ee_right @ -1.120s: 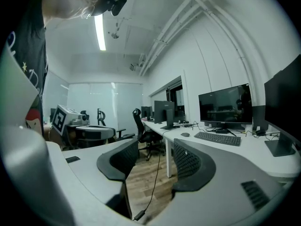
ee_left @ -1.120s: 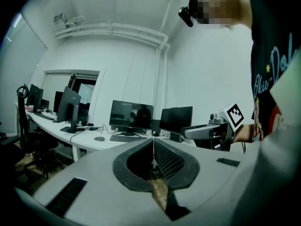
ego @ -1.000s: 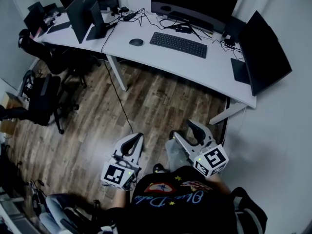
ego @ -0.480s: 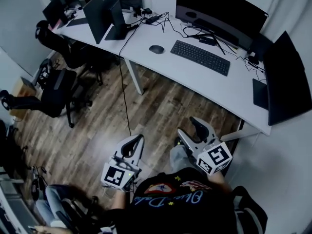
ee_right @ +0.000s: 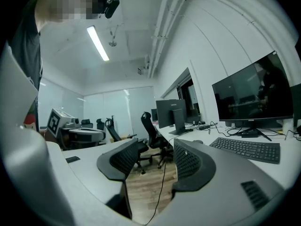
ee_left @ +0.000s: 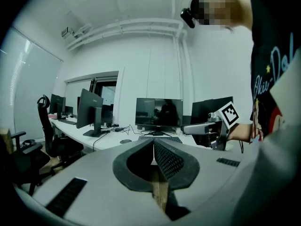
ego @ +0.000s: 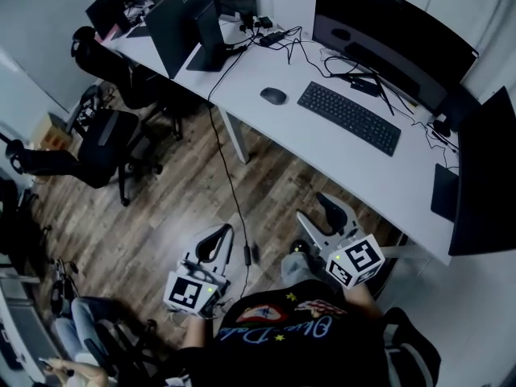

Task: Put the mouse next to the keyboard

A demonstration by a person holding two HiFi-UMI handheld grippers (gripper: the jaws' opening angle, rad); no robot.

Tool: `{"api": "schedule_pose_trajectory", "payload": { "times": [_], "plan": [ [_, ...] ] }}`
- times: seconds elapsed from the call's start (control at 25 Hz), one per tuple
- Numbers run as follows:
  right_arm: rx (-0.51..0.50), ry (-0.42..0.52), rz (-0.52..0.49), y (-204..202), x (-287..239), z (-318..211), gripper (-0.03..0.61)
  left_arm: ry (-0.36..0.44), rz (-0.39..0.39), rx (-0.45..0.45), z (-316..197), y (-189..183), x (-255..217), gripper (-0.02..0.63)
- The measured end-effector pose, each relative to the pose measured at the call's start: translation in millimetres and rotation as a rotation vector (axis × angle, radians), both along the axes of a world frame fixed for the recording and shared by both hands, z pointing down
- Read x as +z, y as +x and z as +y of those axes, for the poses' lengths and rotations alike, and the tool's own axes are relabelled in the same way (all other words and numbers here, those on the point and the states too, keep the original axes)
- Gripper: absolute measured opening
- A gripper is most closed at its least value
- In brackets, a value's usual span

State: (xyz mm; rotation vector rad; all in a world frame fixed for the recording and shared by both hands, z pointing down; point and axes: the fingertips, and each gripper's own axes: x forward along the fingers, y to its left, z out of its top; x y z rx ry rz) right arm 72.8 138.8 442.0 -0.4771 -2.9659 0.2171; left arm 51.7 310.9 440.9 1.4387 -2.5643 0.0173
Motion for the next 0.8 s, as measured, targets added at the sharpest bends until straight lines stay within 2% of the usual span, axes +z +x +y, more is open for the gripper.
{"api": "schedule_pose_trajectory", "payload": {
  "times": [0.52, 0.8],
  "plan": [
    [-0.078, -0.004, -0.006, -64, 2, -68, 0.202, -0.019, -0.01, -0.074, -70, -54, -2, 0.003],
    [-0.08, -0.003, -0.007, -81, 7, -103, 0.202, -0.023, -0.016, -0.05, -113, -66, -1, 0.003]
  ]
}}
